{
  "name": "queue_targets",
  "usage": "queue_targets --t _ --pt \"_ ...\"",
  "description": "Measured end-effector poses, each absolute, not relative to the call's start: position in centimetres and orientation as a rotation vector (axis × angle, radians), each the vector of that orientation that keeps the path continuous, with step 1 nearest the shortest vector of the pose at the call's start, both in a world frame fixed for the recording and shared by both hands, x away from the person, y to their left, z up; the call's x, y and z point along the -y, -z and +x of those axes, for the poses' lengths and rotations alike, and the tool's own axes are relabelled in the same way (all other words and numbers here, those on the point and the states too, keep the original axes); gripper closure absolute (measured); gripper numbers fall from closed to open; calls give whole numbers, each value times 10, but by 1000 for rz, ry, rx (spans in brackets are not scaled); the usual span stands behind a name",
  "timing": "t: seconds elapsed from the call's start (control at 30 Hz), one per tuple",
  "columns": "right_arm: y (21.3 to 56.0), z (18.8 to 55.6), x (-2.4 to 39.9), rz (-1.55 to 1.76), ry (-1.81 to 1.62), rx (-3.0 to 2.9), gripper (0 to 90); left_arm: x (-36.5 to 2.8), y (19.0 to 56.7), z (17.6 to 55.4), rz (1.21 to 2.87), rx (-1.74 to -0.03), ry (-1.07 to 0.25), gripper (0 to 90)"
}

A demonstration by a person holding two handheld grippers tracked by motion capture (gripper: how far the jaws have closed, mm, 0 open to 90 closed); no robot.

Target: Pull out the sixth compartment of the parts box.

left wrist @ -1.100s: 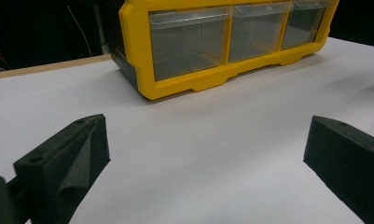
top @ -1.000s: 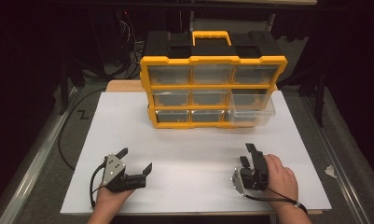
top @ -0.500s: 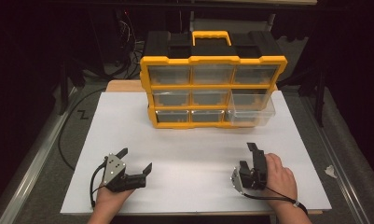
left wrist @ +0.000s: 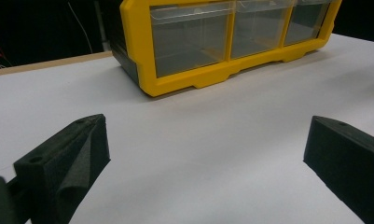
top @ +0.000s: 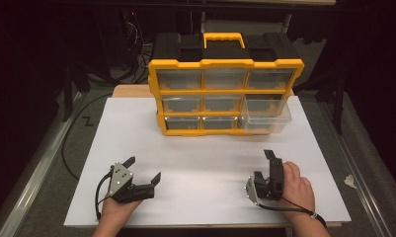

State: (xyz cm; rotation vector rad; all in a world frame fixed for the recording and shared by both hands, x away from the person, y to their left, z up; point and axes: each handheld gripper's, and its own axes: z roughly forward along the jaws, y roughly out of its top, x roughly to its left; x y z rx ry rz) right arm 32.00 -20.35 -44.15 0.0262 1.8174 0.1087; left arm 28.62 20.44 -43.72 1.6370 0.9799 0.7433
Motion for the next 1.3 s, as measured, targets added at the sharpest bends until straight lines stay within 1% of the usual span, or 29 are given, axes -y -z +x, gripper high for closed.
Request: queue_targets --t 0.33,0.53,0.63,0.77,0.9,0.93,1.3 --pt "438 323 213 224 -275 -1855 10 -205 437 286 1635 -981 -745 10" --pt "437 327 224 490 -518 -1925 12 -205 437 286 1634 -980 -744 11" --pt "436 328 226 545 -566 -1941 12 -205 437 286 1635 -979 -744 12" --pt "431 328 233 715 -749 -1971 12 -206 436 286 1627 -982 -744 13" --pt "429 328 238 799 -838 -1980 12 -207 436 286 1626 -982 -742 14" --pt "427 329 242 876 -918 -1979 12 -207 436 285 1624 -982 -741 15" --pt "424 323 260 1128 -1219 -1891 12 -208 435 286 1617 -983 -730 16"
